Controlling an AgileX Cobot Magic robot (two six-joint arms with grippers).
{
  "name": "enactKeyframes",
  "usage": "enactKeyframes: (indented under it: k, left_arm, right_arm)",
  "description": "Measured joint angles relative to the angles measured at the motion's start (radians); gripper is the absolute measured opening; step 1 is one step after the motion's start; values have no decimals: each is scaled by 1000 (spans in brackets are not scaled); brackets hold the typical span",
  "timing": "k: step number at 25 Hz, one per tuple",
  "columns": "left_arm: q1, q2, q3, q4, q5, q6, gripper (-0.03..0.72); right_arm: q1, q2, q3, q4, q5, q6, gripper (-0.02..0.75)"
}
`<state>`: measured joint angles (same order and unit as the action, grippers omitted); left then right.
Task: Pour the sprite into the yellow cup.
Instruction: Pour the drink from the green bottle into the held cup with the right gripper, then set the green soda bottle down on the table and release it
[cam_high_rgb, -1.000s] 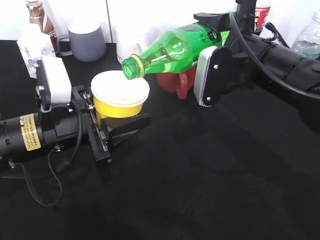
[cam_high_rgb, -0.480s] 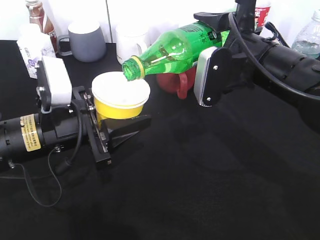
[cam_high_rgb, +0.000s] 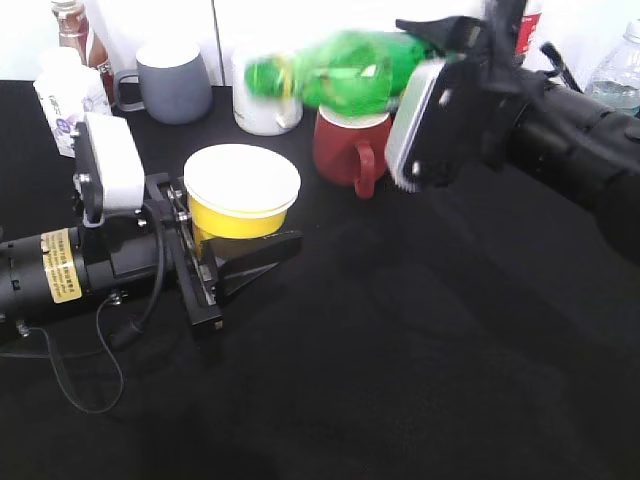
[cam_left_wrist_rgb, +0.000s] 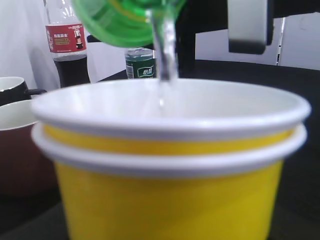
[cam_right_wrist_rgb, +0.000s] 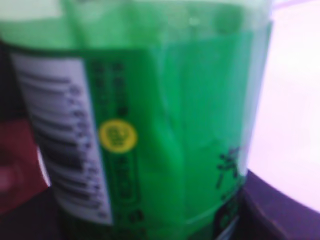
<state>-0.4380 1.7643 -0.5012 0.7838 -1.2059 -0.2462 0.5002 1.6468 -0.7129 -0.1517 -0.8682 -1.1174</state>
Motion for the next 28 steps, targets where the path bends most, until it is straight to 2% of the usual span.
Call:
enactKeyframes:
  k: [2, 5, 6, 7, 9, 12, 13, 14, 16, 19, 25, 28]
  left_arm:
    - [0, 0, 0, 0, 0, 0, 419]
    - [0, 0, 0, -14, 0, 0, 419]
    - [0, 0, 0, -42, 0, 0, 419]
    - [0, 0, 0, -120, 0, 0, 419]
    - [0, 0, 0, -227, 0, 13, 419]
    - [1, 0, 0, -440, 1, 135, 419]
    - [21, 16, 0, -516, -1, 163, 419]
    - [47, 41, -4, -536, 0, 168, 419]
    - [88, 83, -29, -543, 2, 169, 419]
    - [158, 204, -161, -537, 1, 172, 419]
    - [178, 432, -433, -494, 1, 174, 419]
    - [178, 493, -499, -485, 1, 174, 419]
  right_arm:
    - [0, 0, 0, -1, 0, 229, 440]
    - [0, 0, 0, 6, 0, 694, 440]
    - [0, 0, 0, 20, 0, 840, 440]
    - [0, 0, 0, 37, 0, 979, 440]
    - [0, 0, 0, 48, 0, 1021, 440]
    - [0, 0, 0, 55, 0, 1027, 440]
    - [0, 0, 0, 85, 0, 1040, 439]
    - [0, 0, 0, 99, 0, 1046, 439]
    - [0, 0, 0, 137, -1, 1055, 439]
    - [0, 0, 0, 144, -1, 1056, 439]
    - [0, 0, 0, 181, -1, 1057, 439]
    - [0, 0, 0, 190, -2, 1058, 439]
